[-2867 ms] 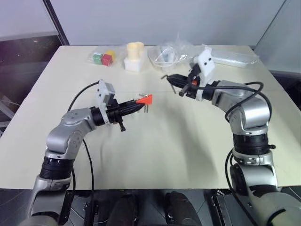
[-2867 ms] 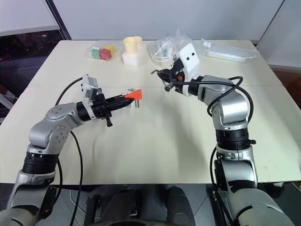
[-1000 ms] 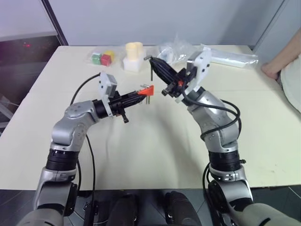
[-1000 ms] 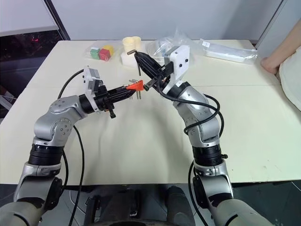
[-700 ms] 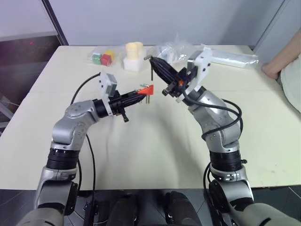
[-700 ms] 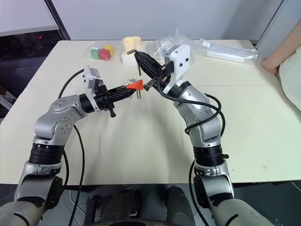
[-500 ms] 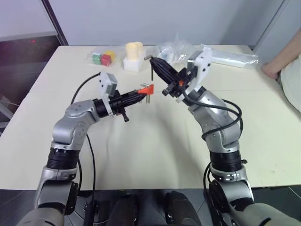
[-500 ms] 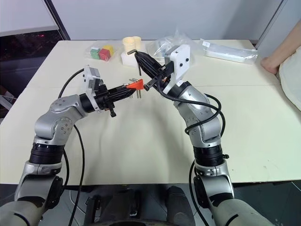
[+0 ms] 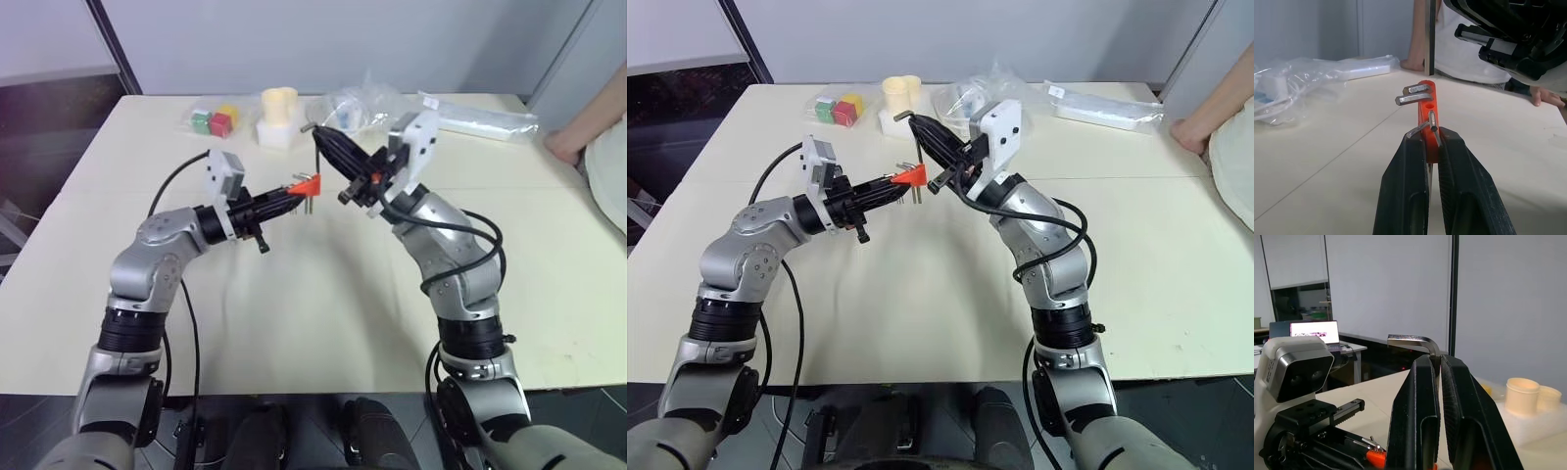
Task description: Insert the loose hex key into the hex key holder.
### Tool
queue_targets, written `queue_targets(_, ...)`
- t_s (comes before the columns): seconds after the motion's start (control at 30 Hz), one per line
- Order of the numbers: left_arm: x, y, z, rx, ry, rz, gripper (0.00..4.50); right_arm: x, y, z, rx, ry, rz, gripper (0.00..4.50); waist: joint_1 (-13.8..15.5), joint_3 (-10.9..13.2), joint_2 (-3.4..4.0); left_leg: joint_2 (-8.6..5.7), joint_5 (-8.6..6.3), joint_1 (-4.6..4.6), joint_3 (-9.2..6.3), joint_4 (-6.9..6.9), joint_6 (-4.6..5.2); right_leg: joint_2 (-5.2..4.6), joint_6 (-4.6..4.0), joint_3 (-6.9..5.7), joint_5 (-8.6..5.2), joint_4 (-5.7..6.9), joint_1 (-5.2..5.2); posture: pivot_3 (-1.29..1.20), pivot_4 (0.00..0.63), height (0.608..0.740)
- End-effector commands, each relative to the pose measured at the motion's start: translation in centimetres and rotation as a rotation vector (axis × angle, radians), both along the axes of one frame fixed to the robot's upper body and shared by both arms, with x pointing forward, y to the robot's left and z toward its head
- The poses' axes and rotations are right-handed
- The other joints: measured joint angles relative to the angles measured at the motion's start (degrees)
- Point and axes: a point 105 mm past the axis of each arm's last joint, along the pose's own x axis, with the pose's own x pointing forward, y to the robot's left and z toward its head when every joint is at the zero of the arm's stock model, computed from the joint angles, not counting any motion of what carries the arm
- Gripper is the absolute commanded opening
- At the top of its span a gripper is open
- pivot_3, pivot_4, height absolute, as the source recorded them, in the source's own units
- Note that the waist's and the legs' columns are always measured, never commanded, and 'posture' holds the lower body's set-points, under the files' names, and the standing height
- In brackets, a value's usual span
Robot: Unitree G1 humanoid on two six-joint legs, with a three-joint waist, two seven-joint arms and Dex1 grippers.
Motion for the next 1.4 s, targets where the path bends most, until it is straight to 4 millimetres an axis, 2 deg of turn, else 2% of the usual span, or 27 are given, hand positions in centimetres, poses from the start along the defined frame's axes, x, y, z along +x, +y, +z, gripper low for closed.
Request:
queue_targets(0.03,-0.36,-0.05,1.87,-0.018,-0.070,-0.012,0.00,-0.54,-0.06,1.00,0.013,-0.050,0.006,0.02,0.0,0.0,0.00,0.00,0.00,0.00,0.00,0.00,0.00,0.00,0.00,0.00,0.00,0.00,0.00,0.00,0.150,0.740)
queue_targets(1.4,-0.48,-0.01,2.00,-0.033,-0.069,-0.007,0.00,-0.42,0.05,0.31,-0.033,-0.029,0.004,0.02,0.0,0.0,0.00,0.00,0.00,0.00,0.00,0.00,0.00,0.00,0.00,0.00,0.00,0.00,0.00,0.00,0.150,0.740)
